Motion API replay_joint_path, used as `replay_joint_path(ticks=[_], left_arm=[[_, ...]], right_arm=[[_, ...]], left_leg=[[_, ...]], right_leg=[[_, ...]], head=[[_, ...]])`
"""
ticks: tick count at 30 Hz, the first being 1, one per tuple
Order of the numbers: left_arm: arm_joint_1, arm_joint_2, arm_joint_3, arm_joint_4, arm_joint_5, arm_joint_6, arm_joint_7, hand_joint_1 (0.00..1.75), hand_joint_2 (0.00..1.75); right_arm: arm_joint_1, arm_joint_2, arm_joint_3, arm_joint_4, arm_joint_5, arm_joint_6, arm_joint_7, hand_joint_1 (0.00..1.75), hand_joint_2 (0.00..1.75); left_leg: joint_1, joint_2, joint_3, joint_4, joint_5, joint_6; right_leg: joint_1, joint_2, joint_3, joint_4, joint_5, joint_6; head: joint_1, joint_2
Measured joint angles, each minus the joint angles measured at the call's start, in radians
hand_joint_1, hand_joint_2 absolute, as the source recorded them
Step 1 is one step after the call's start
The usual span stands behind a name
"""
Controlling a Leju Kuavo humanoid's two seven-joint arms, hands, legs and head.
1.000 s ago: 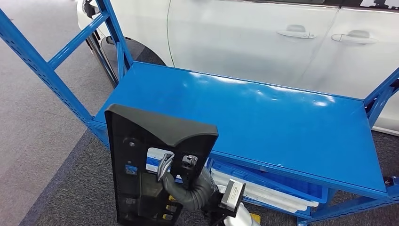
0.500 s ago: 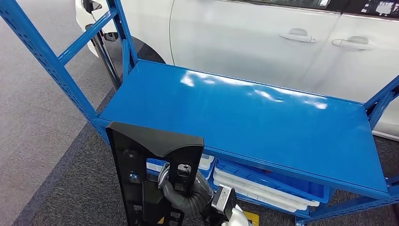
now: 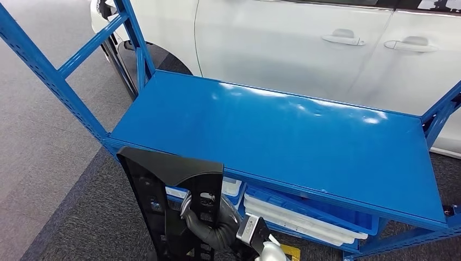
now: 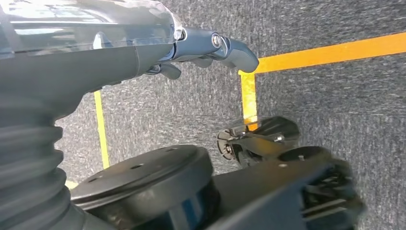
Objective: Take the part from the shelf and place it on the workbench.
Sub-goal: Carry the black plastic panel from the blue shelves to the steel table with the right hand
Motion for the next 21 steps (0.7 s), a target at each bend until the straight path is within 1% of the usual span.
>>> replay_joint_path(ticks=[1, 2, 3, 4, 5, 6, 7, 8, 9, 10, 11, 13, 14, 15, 16, 17, 18, 19, 20, 21], left_arm=[[0.001, 0.0, 0.0, 0.0, 0.0, 0.0, 0.0, 0.0, 1.75], [0.002, 0.0, 0.0, 0.0, 0.001, 0.001, 0.0, 0.0, 1.75], [0.002, 0.0, 0.0, 0.0, 0.001, 0.002, 0.0, 0.0, 1.75], [0.001, 0.0, 0.0, 0.0, 0.002, 0.002, -0.001, 0.0, 1.75], [0.0, 0.0, 0.0, 0.0, 0.002, 0.003, -0.001, 0.0, 1.75], [-0.001, 0.0, 0.0, 0.0, 0.002, 0.002, -0.002, 0.0, 1.75], [0.0, 0.0, 0.0, 0.0, 0.002, 0.002, -0.002, 0.0, 1.75], [0.0, 0.0, 0.0, 0.0, 0.002, 0.0, -0.002, 0.0, 1.75], [0.001, -0.001, 0.0, 0.0, 0.001, -0.002, -0.001, 0.0, 1.75], [0.001, -0.001, 0.0, 0.0, 0.001, -0.004, 0.0, 0.0, 1.75], [0.0, -0.002, 0.0, 0.0, 0.001, -0.006, 0.001, 0.0, 1.75], [-0.002, -0.003, 0.0, 0.0, 0.001, -0.008, 0.004, 0.0, 1.75], [-0.001, -0.003, 0.0, 0.0, 0.001, -0.008, 0.006, 0.0, 1.75], [-0.001, -0.003, 0.0, 0.0, 0.001, -0.009, 0.008, 0.0, 1.75], [0.0, -0.003, 0.0, 0.0, 0.002, -0.009, 0.009, 0.0, 1.75], [0.001, -0.004, 0.0, 0.0, 0.002, -0.009, 0.009, 0.0, 1.75], [0.001, -0.005, 0.0, 0.0, 0.002, -0.009, 0.009, 0.0, 1.75], [0.0, -0.006, 0.0, 0.0, 0.002, -0.009, 0.009, 0.0, 1.75], [0.0, -0.007, 0.0, 0.0, 0.002, -0.009, 0.009, 0.0, 1.75], [0.0, -0.008, 0.0, 0.0, 0.002, -0.009, 0.009, 0.0, 1.75]], right_arm=[[0.0, 0.0, 0.0, 0.0, 0.0, 0.0, -0.001, 1.36, 1.75], [0.001, 0.0, 0.0, 0.0, 0.0, 0.0, -0.002, 1.36, 1.75], [0.001, 0.0, 0.0, 0.0, 0.0, 0.0, -0.003, 1.36, 1.75], [0.001, 0.0, 0.0, -0.001, 0.0, 0.0, -0.004, 1.36, 1.75], [0.001, 0.0, 0.0, -0.001, 0.0, 0.0, -0.005, 1.36, 1.75], [0.001, 0.0, 0.0, -0.001, 0.0, -0.001, -0.006, 1.36, 1.75], [0.002, 0.0, 0.0, -0.001, 0.0, -0.002, -0.006, 1.36, 1.75], [0.003, 0.0, -0.001, -0.001, 0.0, -0.002, -0.006, 1.36, 1.75], [0.004, 0.0, -0.001, -0.002, 0.0, -0.002, -0.006, 1.36, 1.75], [0.004, 0.0, -0.002, -0.004, 0.001, -0.003, -0.006, 1.36, 1.75], [0.006, 0.0, -0.003, -0.006, 0.001, -0.003, -0.006, 1.36, 1.75], [0.012, 0.0, -0.005, -0.011, 0.002, -0.004, -0.005, 1.36, 1.75], [0.017, 0.0, -0.006, -0.012, 0.004, -0.005, -0.004, 1.36, 1.75], [0.021, -0.001, -0.006, -0.012, 0.005, -0.005, -0.002, 1.36, 1.75], [0.026, -0.001, -0.007, -0.013, 0.007, -0.005, -0.001, 1.36, 1.75], [0.029, -0.001, -0.008, -0.015, 0.009, -0.005, 0.0, 1.36, 1.75], [0.03, -0.001, -0.008, -0.018, 0.01, -0.005, 0.0, 1.36, 1.75], [0.031, -0.001, -0.009, -0.021, 0.011, -0.005, 0.001, 1.36, 1.75], [0.032, -0.001, -0.01, -0.024, 0.012, -0.005, 0.001, 1.36, 1.75], [0.034, -0.001, -0.011, -0.027, 0.013, -0.005, 0.001, 1.36, 1.75]], left_leg=[[0.0, 0.0, 0.01, -0.019, 0.021, 0.0], [0.0, 0.001, 0.041, -0.081, 0.057, 0.003], [0.0, 0.002, 0.079, -0.16, 0.091, 0.007], [-0.002, 0.002, 0.113, -0.228, 0.115, 0.013], [-0.004, 0.003, 0.135, -0.275, 0.129, 0.019], [-0.007, 0.002, 0.143, -0.293, 0.129, 0.024], [-0.009, 0.001, 0.143, -0.294, 0.128, 0.029], [-0.008, 0.001, 0.143, -0.296, 0.13, 0.035], [-0.006, 0.001, 0.143, -0.299, 0.134, 0.041], [-0.004, 0.001, 0.143, -0.303, 0.138, 0.046], [-0.001, 0.002, 0.143, -0.306, 0.143, 0.051], [-0.002, 0.003, 0.138, -0.305, 0.147, 0.056], [-0.003, 0.003, 0.135, -0.303, 0.147, 0.057], [-0.003, 0.003, 0.131, -0.3, 0.148, 0.057], [-0.003, 0.002, 0.128, -0.296, 0.148, 0.057], [-0.003, 0.001, 0.126, -0.293, 0.147, 0.057], [-0.003, 0.0, 0.123, -0.288, 0.147, 0.056], [-0.005, -0.001, 0.12, -0.283, 0.146, 0.053], [-0.006, -0.001, 0.116, -0.279, 0.146, 0.049], [-0.007, -0.002, 0.113, -0.276, 0.147, 0.045]], right_leg=[[0.0, 0.0, 0.001, 0.0, 0.0, 0.0], [0.0, 0.0, 0.003, 0.0, -0.001, 0.002], [0.0, 0.0, 0.006, 0.001, -0.002, 0.003], [0.002, 0.0, 0.007, 0.002, -0.003, 0.007], [0.004, 0.0, 0.007, 0.002, -0.004, 0.011], [0.005, 0.0, 0.006, 0.002, -0.004, 0.017], [0.006, 0.0, 0.005, 0.002, -0.003, 0.022], [0.006, 0.0, 0.005, 0.001, -0.002, 0.028], [0.005, 0.001, 0.003, 0.006, -0.008, 0.034], [0.004, 0.002, -0.004, 0.025, -0.024, 0.039], [0.003, 0.003, -0.022, 0.067, -0.052, 0.044], [0.0, 0.005, -0.08, 0.201, -0.126, 0.049], [-0.001, 0.006, -0.108, 0.263, -0.151, 0.05], [-0.001, 0.006, -0.122, 0.296, -0.159, 0.051], [-0.001, 0.006, -0.116, 0.289, -0.145, 0.051], [-0.002, 0.006, -0.091, 0.241, -0.116, 0.049], [-0.002, 0.006, -0.052, 0.168, -0.08, 0.046], [0.0, 0.008, -0.018, 0.099, -0.053, 0.042], [0.001, 0.009, 0.005, 0.05, -0.035, 0.039], [0.003, 0.01, 0.014, 0.025, -0.027, 0.035]], head=[[0.0, 0.0], [0.0, 0.0], [0.0, 0.0], [0.0, 0.0], [0.0, 0.0], [0.0, 0.0], [0.0, 0.0], [0.0, 0.0], [0.0, 0.0], [0.0, 0.0], [0.0, 0.0], [0.0, 0.0], [0.0, 0.0], [0.0, 0.0], [0.0, 0.0], [0.0, 0.0], [0.0, 0.0], [0.0, 0.0], [0.0, 0.0], [0.0, 0.0]])
